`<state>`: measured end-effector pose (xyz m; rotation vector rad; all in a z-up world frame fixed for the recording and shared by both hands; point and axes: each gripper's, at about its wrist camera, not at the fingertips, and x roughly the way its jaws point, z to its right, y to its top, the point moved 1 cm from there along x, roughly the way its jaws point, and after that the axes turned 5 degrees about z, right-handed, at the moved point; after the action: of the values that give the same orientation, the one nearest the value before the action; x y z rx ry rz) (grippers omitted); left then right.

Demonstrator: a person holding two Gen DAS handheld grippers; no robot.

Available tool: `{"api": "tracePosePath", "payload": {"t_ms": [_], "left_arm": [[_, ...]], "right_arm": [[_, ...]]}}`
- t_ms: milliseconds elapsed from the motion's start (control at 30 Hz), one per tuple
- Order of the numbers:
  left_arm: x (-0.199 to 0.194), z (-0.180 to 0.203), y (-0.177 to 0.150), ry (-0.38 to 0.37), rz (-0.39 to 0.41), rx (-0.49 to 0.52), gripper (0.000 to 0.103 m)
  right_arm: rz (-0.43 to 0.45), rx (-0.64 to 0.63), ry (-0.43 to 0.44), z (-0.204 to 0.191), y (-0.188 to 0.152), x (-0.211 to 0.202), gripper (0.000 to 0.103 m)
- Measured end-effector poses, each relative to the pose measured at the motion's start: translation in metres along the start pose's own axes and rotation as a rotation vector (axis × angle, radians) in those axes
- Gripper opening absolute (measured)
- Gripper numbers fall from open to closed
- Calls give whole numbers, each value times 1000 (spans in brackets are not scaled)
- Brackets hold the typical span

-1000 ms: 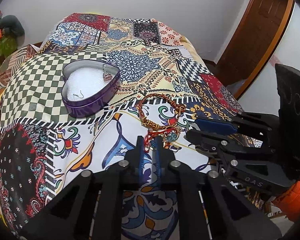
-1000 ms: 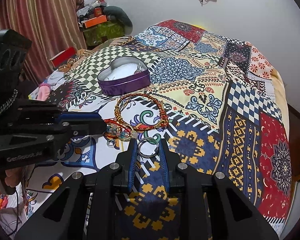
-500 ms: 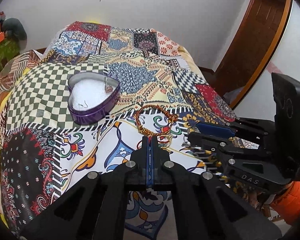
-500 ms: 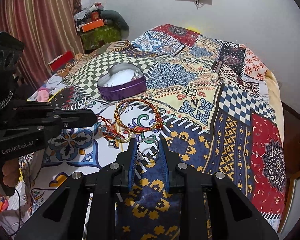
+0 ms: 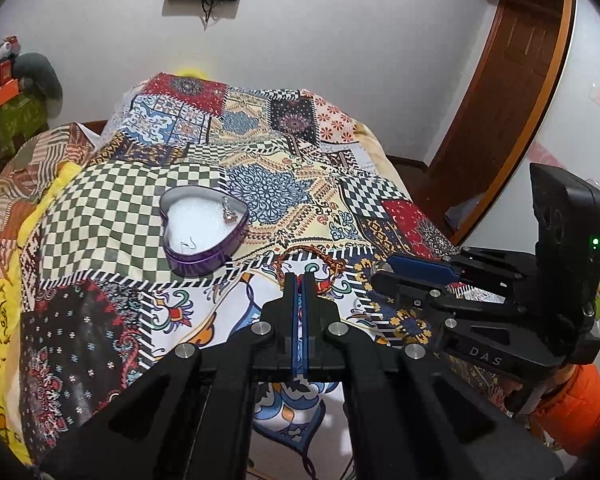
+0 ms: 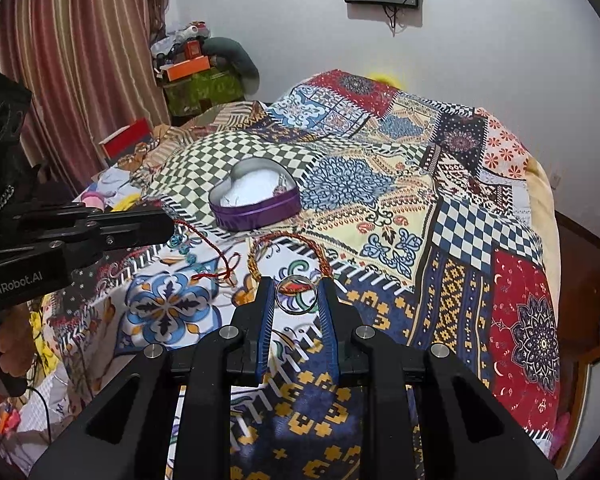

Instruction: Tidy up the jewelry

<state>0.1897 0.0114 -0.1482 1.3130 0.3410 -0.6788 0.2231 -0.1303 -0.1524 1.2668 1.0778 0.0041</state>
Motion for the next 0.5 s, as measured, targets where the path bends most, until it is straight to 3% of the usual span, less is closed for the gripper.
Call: {"api": "tracePosePath", "payload": {"t_ms": [500], "left_arm": [[-23,-28,21,79,81,-6,0]], "right_arm": [[72,-15,27,-19,33,1,20]]}}
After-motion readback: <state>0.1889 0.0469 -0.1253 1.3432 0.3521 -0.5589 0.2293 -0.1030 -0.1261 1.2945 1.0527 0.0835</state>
